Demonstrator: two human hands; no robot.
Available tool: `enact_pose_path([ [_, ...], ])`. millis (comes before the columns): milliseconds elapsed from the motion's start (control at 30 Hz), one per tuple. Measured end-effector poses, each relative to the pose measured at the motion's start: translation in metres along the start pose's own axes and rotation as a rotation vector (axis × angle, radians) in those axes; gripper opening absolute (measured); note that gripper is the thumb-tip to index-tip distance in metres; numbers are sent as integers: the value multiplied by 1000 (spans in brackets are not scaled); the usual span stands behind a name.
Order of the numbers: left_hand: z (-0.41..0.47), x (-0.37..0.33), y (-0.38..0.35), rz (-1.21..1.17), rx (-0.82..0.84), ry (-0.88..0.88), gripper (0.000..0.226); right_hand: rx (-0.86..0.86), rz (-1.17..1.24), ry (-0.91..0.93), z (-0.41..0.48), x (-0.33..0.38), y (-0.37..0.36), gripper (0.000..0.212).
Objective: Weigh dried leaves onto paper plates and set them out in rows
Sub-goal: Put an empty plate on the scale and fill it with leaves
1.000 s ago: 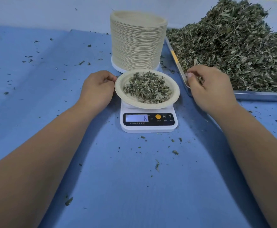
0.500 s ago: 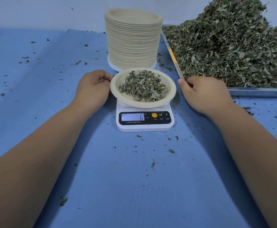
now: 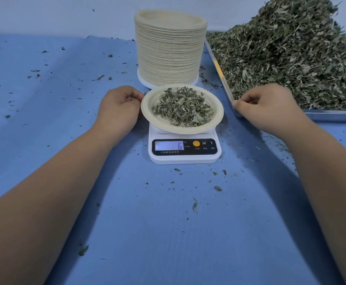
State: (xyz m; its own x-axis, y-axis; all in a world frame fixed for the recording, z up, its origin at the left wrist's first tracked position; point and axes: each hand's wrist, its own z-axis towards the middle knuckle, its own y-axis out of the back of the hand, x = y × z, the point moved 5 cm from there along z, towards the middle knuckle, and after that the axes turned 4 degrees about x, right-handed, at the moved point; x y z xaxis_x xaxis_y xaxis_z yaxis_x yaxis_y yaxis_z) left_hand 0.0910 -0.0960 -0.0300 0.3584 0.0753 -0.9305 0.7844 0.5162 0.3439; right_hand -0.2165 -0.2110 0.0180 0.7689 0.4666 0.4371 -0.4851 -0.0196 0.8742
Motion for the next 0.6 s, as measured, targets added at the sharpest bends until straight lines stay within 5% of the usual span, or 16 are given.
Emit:
enact_pose_path([
  [267,-1,0,-1,-5,4,1,34,61,217,-48,1,-9,7,8],
  [600,-1,0,-2,6,-1,19,31,-187,237,-17,-4,3,18,5],
])
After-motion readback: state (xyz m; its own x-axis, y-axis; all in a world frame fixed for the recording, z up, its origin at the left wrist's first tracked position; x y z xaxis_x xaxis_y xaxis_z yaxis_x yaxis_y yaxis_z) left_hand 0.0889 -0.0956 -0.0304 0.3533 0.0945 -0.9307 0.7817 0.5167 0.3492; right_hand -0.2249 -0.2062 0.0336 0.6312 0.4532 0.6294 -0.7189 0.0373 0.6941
